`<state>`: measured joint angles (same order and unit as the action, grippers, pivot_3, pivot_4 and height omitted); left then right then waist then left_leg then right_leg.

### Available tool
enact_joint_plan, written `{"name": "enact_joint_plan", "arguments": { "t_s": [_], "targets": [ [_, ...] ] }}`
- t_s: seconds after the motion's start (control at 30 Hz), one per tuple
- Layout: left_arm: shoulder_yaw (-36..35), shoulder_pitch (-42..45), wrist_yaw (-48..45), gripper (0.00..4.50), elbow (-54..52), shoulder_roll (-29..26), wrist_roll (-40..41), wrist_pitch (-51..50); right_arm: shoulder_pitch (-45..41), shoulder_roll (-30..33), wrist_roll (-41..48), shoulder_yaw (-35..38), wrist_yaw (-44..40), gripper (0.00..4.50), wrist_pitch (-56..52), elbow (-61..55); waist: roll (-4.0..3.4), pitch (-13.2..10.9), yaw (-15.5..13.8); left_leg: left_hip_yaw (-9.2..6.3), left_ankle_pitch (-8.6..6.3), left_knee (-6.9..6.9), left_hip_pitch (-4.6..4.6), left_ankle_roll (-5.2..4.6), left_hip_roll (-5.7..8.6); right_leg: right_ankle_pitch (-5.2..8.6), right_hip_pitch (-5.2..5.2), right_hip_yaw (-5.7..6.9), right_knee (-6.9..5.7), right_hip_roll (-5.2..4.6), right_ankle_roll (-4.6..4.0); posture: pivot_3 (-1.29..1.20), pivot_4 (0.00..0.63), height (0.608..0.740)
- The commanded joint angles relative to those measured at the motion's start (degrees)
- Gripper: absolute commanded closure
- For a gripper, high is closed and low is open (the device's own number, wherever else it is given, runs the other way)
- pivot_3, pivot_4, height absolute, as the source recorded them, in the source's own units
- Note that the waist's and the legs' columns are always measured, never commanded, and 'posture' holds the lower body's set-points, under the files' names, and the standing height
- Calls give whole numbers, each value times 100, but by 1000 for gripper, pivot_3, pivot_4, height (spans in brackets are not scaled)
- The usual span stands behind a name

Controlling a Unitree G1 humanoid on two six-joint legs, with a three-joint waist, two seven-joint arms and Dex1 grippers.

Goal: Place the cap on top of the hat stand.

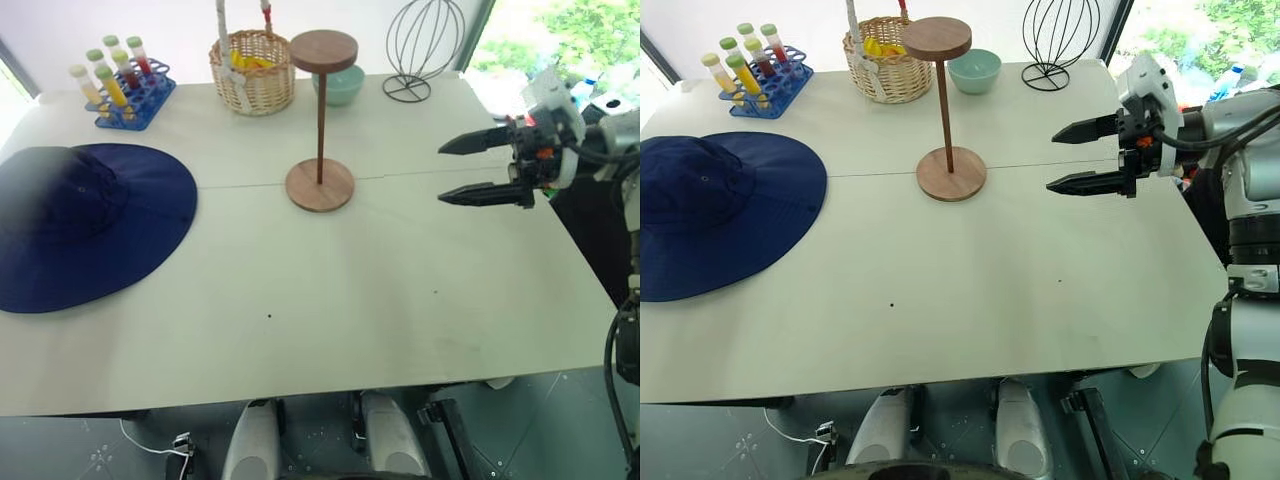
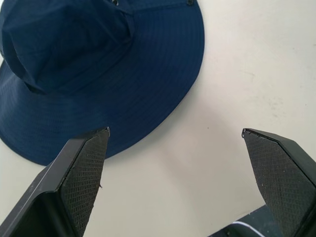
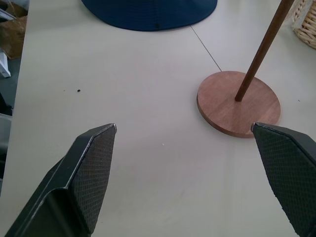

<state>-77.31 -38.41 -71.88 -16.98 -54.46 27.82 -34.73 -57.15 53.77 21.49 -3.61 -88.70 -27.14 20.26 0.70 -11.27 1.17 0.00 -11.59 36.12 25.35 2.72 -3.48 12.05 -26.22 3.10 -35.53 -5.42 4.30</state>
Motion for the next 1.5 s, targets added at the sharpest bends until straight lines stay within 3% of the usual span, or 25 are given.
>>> {"name": "enact_joint_plan", "arguments": {
  "t_s": [0.03, 0.43, 0.7, 0.87, 1.2, 1.5],
  "targets": [
    [-87, 65, 71, 0, -93, -117, 12, 35, -94, 72, 115, 246, -49, 33, 7, -135, 0, 0, 1, 1, 0, 2, 0, 0, -2, 1, 0, 0, 0, 1, 2, 0, 150, 735],
    [716, 389, 287, 0, -68, -352, -732, 923, 37, 129, 447, 453, 169, 33, -727, -588, 0, 2, -9, 10, 1, 3, -2, 1, -11, -8, -1, -3, -3, 8, -12, 0, 150, 735],
    [1608, 232, 1052, 0, -87, -102, -2473, 2947, 575, 224, 1192, 930, 618, 33, -1690, -2041, 1, 3, -27, 20, 1, -1, -3, 1, -15, -9, -6, -9, -4, 12, -13, 0, 150, 735],
    [2131, 168, 1526, 0, -249, 2, -3387, 3664, 1184, 279, 1842, 1329, 1084, 33, -2357, -3176, 7, 8, -44, 22, 1, 9, -4, 1, -18, -11, -2, -12, -8, 11, -15, 0, 150, 735],
    [3891, 1197, 3360, 0, -13, 435, -4883, 3719, 1585, 300, 2690, 1810, 1950, 33, -2970, -3980, 8, 22, -59, 36, 1, 11, -7, 0, -24, -13, -2, -17, -16, 11, -17, 0, 150, 735],
    [4822, 1651, 4175, 0, 920, 414, -5361, 4101, 1432, 485, 3033, 1804, 2256, 33, -3028, -3994, 12, 24, -53, 41, 2, 12, -22, -1, -26, -12, -2, -26, -40, 15, -18, 0, 150, 735]
  ]
}}
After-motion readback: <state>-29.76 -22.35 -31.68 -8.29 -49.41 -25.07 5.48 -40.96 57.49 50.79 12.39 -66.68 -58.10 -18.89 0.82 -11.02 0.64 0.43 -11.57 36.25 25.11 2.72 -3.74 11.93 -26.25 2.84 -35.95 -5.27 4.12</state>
